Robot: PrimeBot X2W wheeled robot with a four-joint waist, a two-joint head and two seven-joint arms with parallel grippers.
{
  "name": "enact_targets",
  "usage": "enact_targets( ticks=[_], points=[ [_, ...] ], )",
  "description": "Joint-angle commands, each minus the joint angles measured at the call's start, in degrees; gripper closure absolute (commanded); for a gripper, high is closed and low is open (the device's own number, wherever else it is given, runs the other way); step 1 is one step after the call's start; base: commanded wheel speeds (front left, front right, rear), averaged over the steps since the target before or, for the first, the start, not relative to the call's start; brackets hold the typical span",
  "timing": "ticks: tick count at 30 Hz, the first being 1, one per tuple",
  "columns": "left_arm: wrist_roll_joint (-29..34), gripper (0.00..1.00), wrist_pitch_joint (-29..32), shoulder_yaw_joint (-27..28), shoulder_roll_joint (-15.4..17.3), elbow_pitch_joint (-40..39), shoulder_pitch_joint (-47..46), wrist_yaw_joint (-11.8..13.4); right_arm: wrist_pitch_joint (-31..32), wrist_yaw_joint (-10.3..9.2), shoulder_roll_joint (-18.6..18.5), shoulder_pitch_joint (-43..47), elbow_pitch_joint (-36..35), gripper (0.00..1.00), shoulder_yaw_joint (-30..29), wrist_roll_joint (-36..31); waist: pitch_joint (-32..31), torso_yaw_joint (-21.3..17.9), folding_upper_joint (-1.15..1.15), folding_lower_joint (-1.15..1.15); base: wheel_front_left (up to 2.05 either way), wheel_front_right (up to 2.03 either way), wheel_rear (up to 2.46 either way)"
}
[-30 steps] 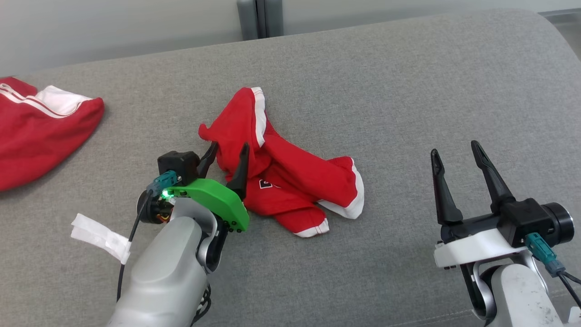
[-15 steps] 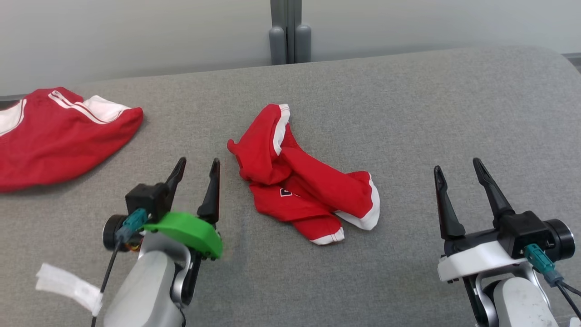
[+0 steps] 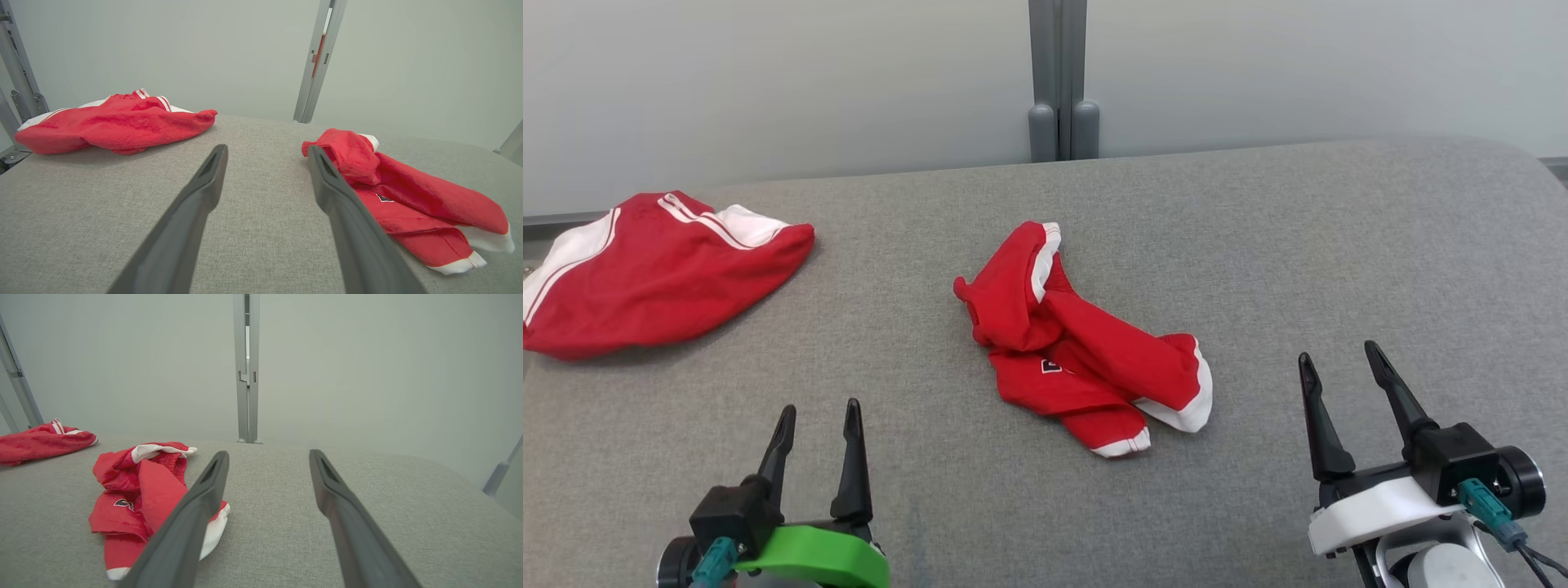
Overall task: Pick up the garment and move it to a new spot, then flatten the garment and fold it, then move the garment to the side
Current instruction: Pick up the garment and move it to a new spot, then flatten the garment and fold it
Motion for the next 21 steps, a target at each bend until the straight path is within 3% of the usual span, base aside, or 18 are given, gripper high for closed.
enact_targets(
  ticks=[1, 21],
  points=[
    [0.75, 0.00, -0.01, 0.43, -0.30, -0.79, 1.56, -0.32, -0.18, -0.06, -0.06, 0.97, 0.24, 0.00, 0.21, 0.81, -0.53, 0.29, 0.00, 0.00, 0.00, 0.00, 0.00],
    [2.79, 0.00, -0.01, 3.64, -2.01, -1.74, 4.12, -1.91, -0.18, -0.06, -0.08, 0.64, 2.24, 0.00, 1.90, 2.73, -1.11, 0.16, 0.00, 0.00, 0.00, 0.00, 0.00]
  ],
)
